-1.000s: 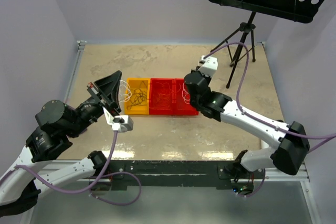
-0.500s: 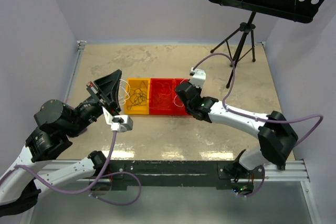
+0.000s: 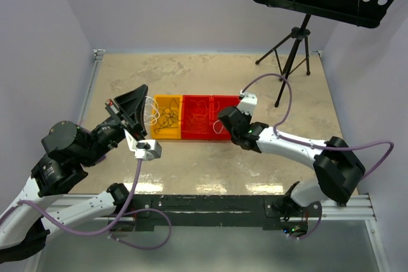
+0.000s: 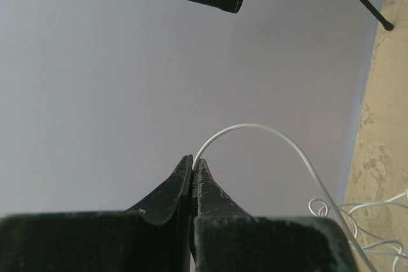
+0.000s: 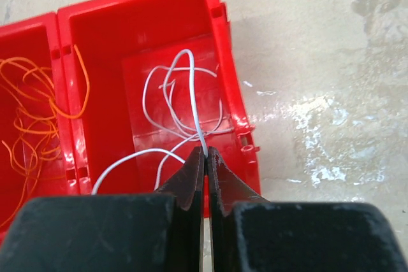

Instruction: Untangle the cables

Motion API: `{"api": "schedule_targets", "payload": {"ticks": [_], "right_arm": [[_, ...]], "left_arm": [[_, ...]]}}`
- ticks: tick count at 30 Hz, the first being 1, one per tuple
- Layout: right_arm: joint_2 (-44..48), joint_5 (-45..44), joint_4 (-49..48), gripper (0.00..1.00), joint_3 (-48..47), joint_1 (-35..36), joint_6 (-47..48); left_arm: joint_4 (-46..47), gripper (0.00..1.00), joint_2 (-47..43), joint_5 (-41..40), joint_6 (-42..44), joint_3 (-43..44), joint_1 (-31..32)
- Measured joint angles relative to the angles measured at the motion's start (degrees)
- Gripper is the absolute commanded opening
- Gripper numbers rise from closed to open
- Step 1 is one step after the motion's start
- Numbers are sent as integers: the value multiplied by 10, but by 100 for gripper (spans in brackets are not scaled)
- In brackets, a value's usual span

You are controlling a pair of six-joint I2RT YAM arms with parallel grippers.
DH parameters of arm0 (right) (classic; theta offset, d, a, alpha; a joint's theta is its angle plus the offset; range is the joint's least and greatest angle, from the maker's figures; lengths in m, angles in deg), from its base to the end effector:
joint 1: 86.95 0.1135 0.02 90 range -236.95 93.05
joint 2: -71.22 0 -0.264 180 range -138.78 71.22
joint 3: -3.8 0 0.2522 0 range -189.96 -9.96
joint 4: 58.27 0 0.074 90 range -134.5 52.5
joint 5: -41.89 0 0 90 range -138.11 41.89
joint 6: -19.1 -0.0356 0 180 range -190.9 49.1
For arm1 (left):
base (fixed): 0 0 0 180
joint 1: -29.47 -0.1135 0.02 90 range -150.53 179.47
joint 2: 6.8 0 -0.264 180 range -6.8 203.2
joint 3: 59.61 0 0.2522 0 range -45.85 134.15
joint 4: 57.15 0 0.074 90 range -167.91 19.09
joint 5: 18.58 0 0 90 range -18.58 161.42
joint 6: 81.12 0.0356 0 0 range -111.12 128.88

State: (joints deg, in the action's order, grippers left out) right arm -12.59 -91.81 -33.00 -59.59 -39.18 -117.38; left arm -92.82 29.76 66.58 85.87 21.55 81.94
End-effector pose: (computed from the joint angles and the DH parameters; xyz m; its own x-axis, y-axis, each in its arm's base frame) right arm 0.2182 0.2038 0.2166 -0.4842 0.2466 -0.8395 0.2035 0.9649 0.1661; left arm 0.0607 -0.0740 0.4648 0.7417 0.6281 -0.2352 0.0743 0.2715 0.9596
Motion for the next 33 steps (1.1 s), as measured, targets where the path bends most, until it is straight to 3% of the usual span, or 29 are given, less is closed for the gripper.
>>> {"api": "schedule_targets", "payload": {"ticks": [9, 20, 27, 29, 33], "right_arm": [[12, 2, -3, 0, 4, -21, 6], [-117, 11, -40, 0, -76, -31, 50], [-116, 41, -60, 48, -80, -56, 72], [-101, 50, -61, 55, -80, -57, 78], [-55, 65, -55, 57, -84, -57, 82]], "left_arm": [[0, 0, 0, 2, 0, 0, -3], [-4, 0, 4, 4, -14, 20, -5], [-10, 0, 7, 16, -50, 24, -6], [-11, 0, 11, 21, -73, 23, -6], [-7, 0, 28, 39, -126, 19, -6]]}}
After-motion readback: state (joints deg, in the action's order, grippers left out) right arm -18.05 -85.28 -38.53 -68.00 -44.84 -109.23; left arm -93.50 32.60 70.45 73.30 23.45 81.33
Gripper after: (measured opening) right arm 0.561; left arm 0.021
